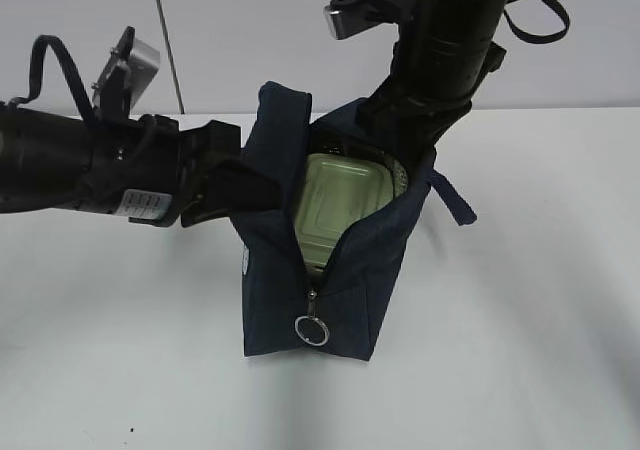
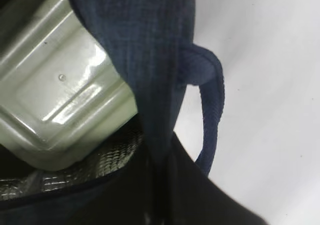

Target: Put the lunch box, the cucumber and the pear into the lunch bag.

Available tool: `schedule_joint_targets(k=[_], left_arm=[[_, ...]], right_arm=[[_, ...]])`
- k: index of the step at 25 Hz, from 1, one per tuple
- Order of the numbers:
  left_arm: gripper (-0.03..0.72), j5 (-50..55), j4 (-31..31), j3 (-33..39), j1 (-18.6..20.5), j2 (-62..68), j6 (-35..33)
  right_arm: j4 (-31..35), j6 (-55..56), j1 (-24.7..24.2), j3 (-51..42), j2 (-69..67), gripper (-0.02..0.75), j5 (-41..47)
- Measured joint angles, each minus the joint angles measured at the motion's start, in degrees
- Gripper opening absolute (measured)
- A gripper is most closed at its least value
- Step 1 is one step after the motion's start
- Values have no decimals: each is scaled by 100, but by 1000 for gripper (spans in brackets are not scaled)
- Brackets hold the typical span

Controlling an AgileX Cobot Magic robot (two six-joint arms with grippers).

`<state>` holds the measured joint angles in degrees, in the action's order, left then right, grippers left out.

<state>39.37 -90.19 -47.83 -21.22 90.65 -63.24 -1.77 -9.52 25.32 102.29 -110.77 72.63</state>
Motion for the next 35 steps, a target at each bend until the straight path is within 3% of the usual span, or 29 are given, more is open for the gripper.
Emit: schedule_joint_targets(k=[4, 6, 12, 15, 28, 35], left_arm=[[-20, 159, -52, -7, -14, 319, -3], [-20, 210, -190, -7, -14, 453, -3], [-20, 329, -360, -9, -14, 574, -7], [-20, 337, -371, -9, -14, 573, -7], [-20, 472, -535, -9, -14, 575, -7], [-20, 517, -535, -9, -14, 575, -7]], right_arm=[[22, -101, 0, -9, 0, 26, -43], [11, -132, 0, -9, 0, 78, -92], [-59, -220, 0, -9, 0, 399, -130], [-49, -239, 0, -9, 12, 497, -130], [-38, -159, -11, -75, 1336, 510, -130], [258, 50, -11, -1059, 2900, 482, -120]])
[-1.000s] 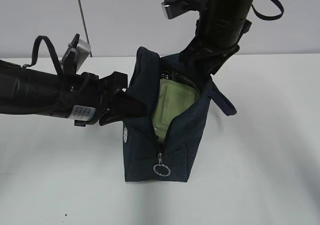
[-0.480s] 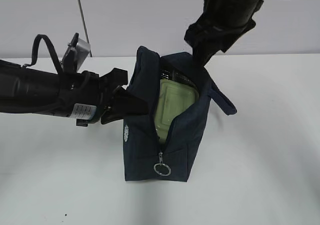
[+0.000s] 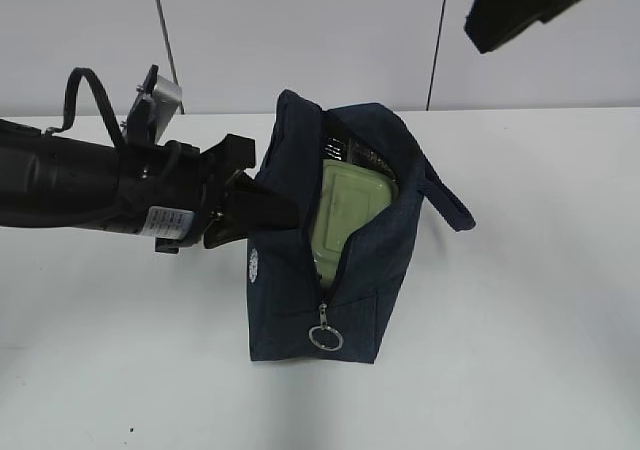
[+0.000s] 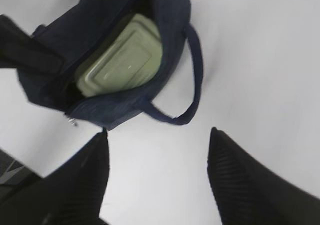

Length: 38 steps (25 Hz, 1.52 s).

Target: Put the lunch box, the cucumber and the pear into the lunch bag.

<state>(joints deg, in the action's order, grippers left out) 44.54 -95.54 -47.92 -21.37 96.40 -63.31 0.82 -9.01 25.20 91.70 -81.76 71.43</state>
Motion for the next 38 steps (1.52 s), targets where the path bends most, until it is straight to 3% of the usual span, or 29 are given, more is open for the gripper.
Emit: schedule_joint_targets(k=[4, 8, 15, 21, 25, 30, 34, 38], left_arm=[[-10, 5, 0, 0, 0, 0, 0], [70, 84, 0, 0, 0, 0, -20], [307, 320, 210, -5, 255, -164, -84], [349, 662, 752, -5, 491, -461, -84], [351, 690, 1182, -11, 328, -518, -84], [351, 55, 1906, -11, -113, -518, -144], [351, -214, 1852, -11, -257, -518, -226], [351, -279, 1236, -11, -270, -518, -446]], right_arm=[[777, -22, 0, -1131, 923, 479, -191], [1842, -674, 0, -2529, 1663, 478, -887], [4357, -3176, 0, -4720, 2371, 476, -1792], [6074, -4984, 0, -5889, 2457, 475, -2530], [6386, -5440, 0, -6426, 2457, 475, -3146], [6397, -5557, 0, -6597, 2457, 475, -3304], [6397, -5693, 0, -6597, 2457, 475, -3316], [6387, -5782, 0, -6597, 2457, 475, -3316]])
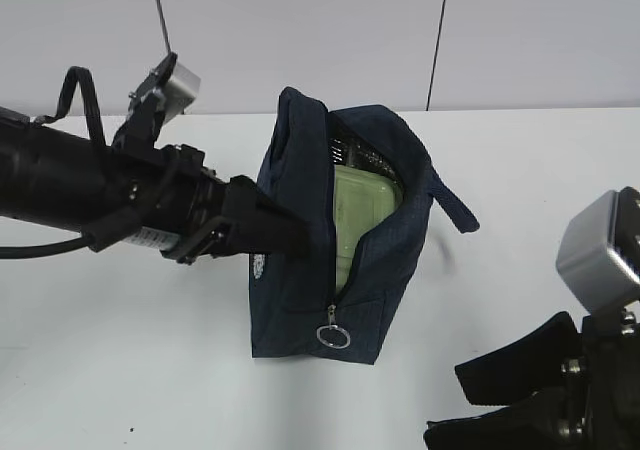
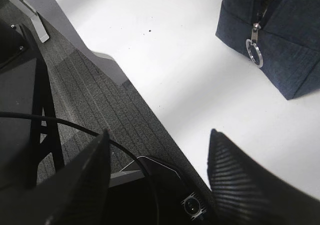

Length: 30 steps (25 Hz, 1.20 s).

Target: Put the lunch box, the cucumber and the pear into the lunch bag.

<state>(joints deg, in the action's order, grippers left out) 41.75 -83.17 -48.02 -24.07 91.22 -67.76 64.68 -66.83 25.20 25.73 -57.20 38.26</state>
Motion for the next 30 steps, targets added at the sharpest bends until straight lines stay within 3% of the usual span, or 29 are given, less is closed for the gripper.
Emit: schedule_joint_targets(k=[4, 11, 17, 19, 25, 27, 30], left_arm=[[351, -54, -544, 0, 0, 0, -184], [319, -375, -689, 0, -6, 91, -218], [52, -383, -510, 0, -6, 132, -218], [1, -342, -474, 0, -6, 132, -218], [-15, -282, -479, 0, -6, 132, -218], [-15, -266, -479, 0, -6, 132, -218], [-15, -271, -491, 0, -6, 132, -218]], right_arm=[[11, -13, 0, 0, 0, 475, 0], [66, -13, 0, 0, 0, 475, 0], [325, -26, 0, 0, 0, 475, 0], [549, -26, 0, 0, 0, 475, -10], [837, -200, 0, 0, -104, 473, -341], [1064, -797, 0, 0, -319, 473, -614], [2060, -2226, 0, 0, -774, 473, -743]])
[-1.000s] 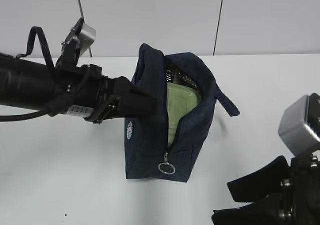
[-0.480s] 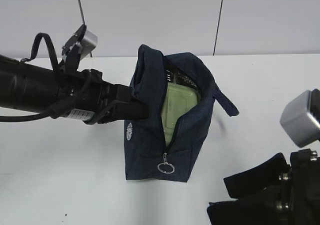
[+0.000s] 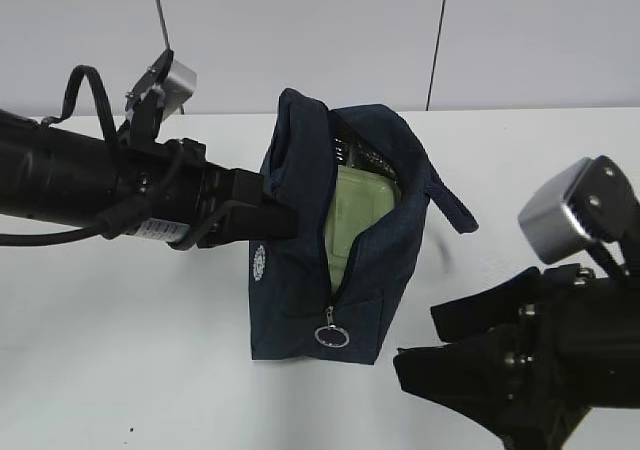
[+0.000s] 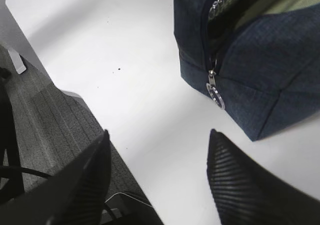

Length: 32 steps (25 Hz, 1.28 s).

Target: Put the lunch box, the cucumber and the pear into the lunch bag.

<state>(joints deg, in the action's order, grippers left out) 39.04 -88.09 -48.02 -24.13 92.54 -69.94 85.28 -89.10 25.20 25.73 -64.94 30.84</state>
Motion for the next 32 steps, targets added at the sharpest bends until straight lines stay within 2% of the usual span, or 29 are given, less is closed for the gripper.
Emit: schedule_joint_targets(k=[4, 7, 16, 32], left_arm=[[-15, -61, -62, 0, 0, 0, -4], [-15, -68, -158, 0, 0, 0, -4], [-15, -62, -216, 0, 0, 0, -4], [-15, 194, -216, 0, 0, 0, -4]], right_arm=[[1194, -1781, 0, 0, -886, 454, 72], [1602, -2831, 0, 11, -1567, 421, 289], [1746, -3778, 0, 429, -3160, 398, 381], [1782, -4479, 0, 1075, -3665, 398, 191]])
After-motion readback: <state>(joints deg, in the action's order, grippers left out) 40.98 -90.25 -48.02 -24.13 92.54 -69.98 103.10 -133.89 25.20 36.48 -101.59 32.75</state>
